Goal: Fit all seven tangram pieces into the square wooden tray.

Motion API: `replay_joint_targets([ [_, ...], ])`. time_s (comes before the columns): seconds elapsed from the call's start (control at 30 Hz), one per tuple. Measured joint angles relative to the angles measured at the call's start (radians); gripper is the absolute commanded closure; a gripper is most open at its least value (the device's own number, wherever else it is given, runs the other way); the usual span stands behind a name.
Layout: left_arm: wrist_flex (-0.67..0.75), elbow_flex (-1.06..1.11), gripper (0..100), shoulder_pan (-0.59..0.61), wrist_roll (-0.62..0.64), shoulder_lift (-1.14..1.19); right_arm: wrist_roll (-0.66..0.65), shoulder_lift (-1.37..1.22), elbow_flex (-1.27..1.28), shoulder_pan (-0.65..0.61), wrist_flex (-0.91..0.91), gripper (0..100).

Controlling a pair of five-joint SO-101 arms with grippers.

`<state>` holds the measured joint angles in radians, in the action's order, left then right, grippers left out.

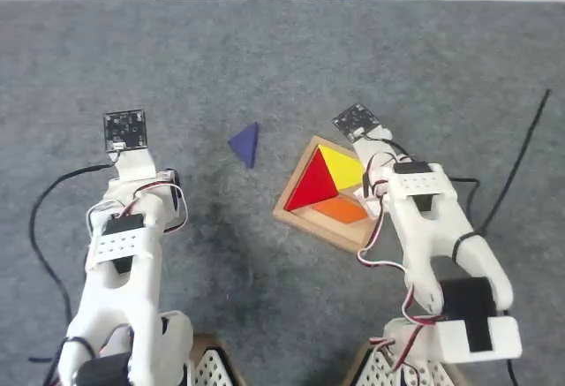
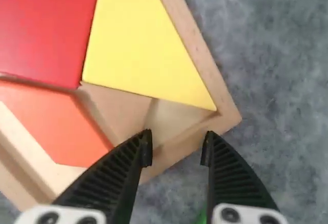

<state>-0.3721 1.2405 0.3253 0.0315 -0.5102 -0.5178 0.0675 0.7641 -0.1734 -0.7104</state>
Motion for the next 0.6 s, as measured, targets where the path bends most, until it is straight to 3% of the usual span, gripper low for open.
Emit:
replay_joint_targets([
  [0.6,0.0,0.0,88,0.0,0.0,0.0,0.038,0.0,-0.018,-0.224,-0.071,84.3],
])
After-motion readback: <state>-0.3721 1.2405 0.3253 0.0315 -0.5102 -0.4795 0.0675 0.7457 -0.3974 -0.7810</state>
